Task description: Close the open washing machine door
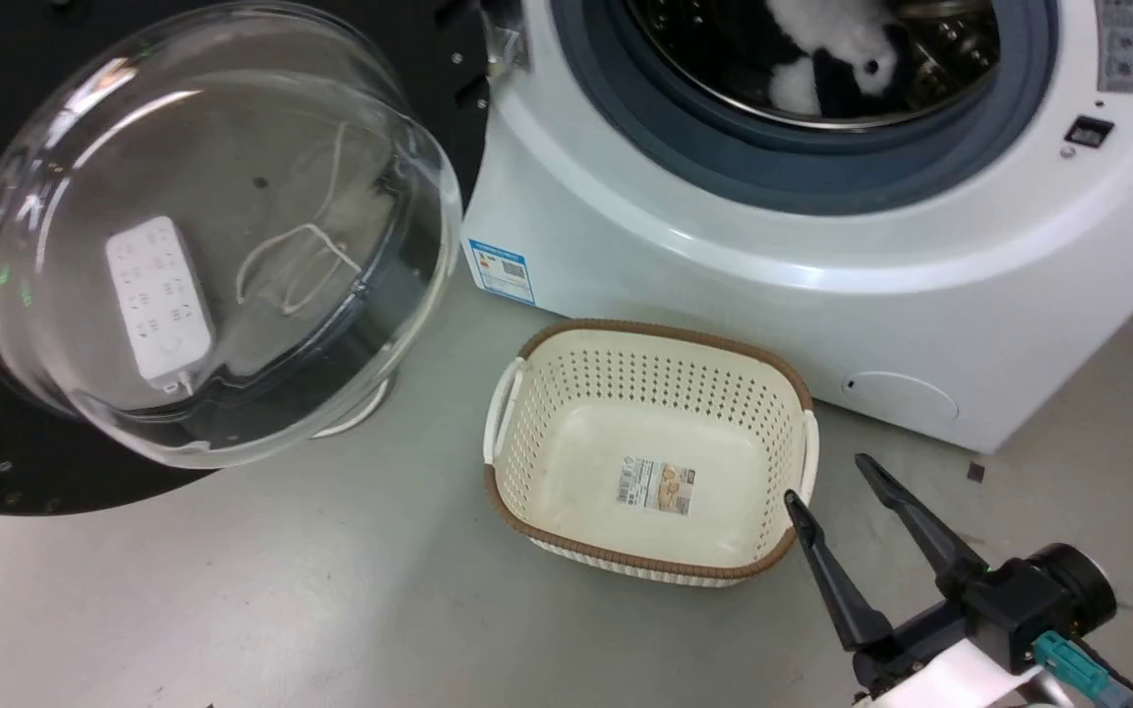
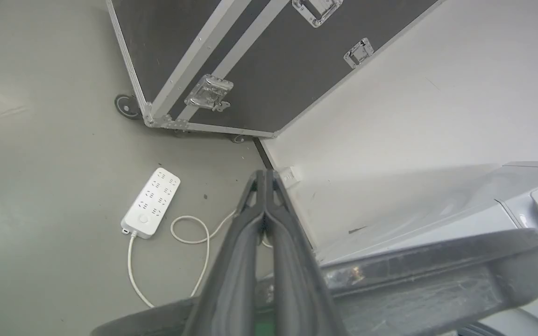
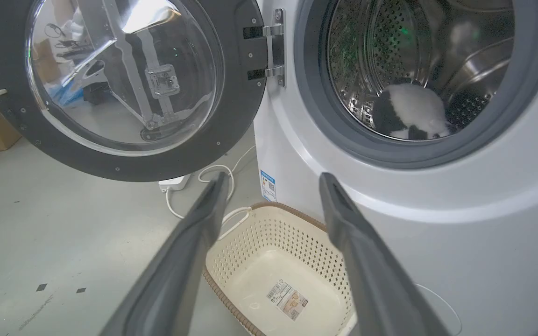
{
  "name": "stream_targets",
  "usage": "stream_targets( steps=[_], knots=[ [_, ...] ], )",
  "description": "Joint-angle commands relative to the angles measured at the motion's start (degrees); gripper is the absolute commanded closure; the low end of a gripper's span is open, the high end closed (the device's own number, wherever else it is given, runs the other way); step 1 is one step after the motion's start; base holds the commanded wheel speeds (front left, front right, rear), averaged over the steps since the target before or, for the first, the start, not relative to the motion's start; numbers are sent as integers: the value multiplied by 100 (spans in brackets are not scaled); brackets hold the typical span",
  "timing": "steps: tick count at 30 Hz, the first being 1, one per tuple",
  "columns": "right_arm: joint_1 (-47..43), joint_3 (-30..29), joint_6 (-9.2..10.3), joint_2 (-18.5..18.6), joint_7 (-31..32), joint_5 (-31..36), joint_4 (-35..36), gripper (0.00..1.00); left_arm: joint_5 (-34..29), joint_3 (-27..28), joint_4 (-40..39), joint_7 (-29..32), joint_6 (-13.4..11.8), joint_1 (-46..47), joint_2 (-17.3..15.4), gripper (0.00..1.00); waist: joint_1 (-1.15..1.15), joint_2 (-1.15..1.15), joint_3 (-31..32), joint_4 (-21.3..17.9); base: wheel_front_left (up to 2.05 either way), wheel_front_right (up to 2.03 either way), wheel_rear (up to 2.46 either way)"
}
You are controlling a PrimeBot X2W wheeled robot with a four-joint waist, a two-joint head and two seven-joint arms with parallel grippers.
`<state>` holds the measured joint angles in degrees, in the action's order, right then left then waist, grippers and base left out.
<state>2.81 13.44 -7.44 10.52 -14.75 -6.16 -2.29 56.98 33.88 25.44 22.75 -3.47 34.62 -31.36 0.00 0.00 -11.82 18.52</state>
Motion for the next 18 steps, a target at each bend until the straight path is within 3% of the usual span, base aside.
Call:
stream_targets(
  steps=[1, 6, 8, 9, 18],
  knots=[
    [59, -7, -5, 48, -25, -40, 21, 0, 56, 17, 47, 67, -21, 77, 14, 100, 0, 0, -33, -35, 0, 0, 0],
    [19, -59, -5, 100, -25, -62, 32, 0, 558, 0, 299, 858, -66, 173, 145, 100, 0, 0, -42, -49, 0, 0, 0],
    [-13, -114, -5, 89, -25, -68, 45, 0, 828, -119, 254, 1543, -38, 73, 178, 100, 0, 0, -33, -35, 0, 0, 0],
    [-13, -114, -5, 89, -25, -68, 45, 0, 828, -119, 254, 1543, -38, 73, 178, 100, 0, 0, -33, -35, 0, 0, 0],
    [-82, -107, -5, -98, -25, -64, -66, 0, 1471, -179, -442, 2838, -22, -538, 419, 100, 0, 0, 248, 9, 0, 0, 0]
  ],
)
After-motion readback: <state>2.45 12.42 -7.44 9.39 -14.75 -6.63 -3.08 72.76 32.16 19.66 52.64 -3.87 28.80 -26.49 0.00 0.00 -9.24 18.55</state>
